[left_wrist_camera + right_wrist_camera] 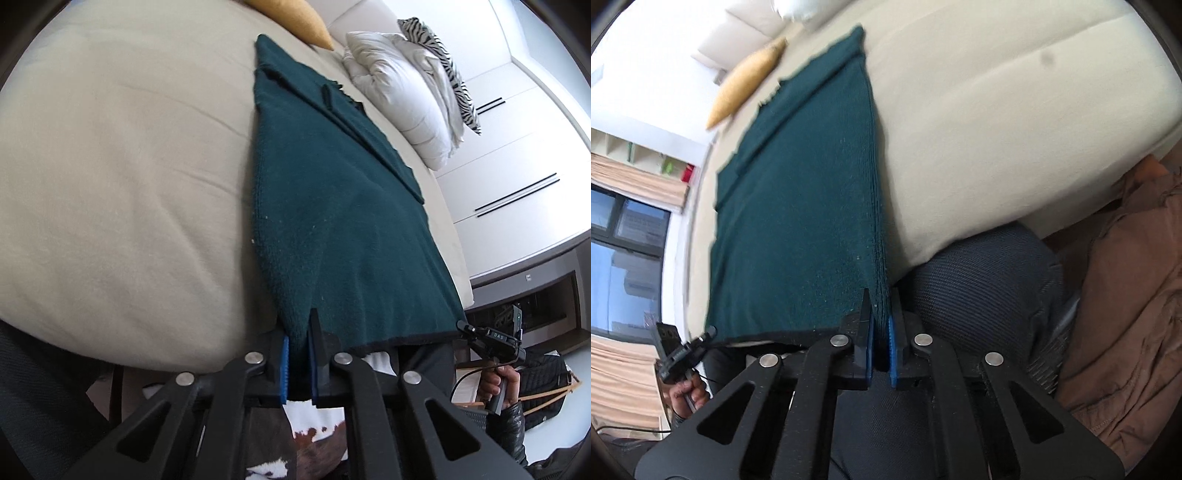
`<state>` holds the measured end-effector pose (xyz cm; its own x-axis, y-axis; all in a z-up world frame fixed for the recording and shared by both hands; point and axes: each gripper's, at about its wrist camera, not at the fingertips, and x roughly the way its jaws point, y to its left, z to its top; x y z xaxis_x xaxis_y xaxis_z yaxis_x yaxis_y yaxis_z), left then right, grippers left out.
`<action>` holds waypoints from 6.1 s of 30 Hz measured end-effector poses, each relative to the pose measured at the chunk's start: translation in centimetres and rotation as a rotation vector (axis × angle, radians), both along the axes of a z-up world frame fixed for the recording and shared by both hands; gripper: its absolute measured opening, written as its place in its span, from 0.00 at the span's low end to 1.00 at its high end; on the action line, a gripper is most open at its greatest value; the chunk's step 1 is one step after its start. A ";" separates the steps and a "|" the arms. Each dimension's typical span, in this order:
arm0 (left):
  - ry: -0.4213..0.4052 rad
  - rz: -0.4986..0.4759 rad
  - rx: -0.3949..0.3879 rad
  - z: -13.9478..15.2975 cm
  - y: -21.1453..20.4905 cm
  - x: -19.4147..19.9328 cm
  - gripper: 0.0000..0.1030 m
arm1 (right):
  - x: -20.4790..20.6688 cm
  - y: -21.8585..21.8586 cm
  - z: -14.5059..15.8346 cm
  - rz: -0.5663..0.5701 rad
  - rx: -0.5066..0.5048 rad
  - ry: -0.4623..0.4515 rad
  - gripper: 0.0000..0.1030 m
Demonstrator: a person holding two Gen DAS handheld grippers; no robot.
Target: Fold small clothes
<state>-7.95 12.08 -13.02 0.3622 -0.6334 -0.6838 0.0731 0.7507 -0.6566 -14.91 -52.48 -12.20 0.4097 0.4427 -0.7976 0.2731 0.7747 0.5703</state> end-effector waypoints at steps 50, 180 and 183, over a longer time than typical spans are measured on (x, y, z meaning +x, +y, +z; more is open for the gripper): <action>-0.160 0.253 -0.383 8.1 2.9 22.8 0.09 | 24.7 -3.4 9.2 -0.247 0.282 -0.384 0.04; -0.308 0.161 0.302 0.4 -7.1 39.0 0.59 | 53.0 12.4 -5.8 0.028 0.152 -0.208 0.25; -0.293 0.160 0.254 0.0 -5.7 39.2 0.48 | 52.5 7.5 -9.1 -0.114 0.343 -0.249 0.00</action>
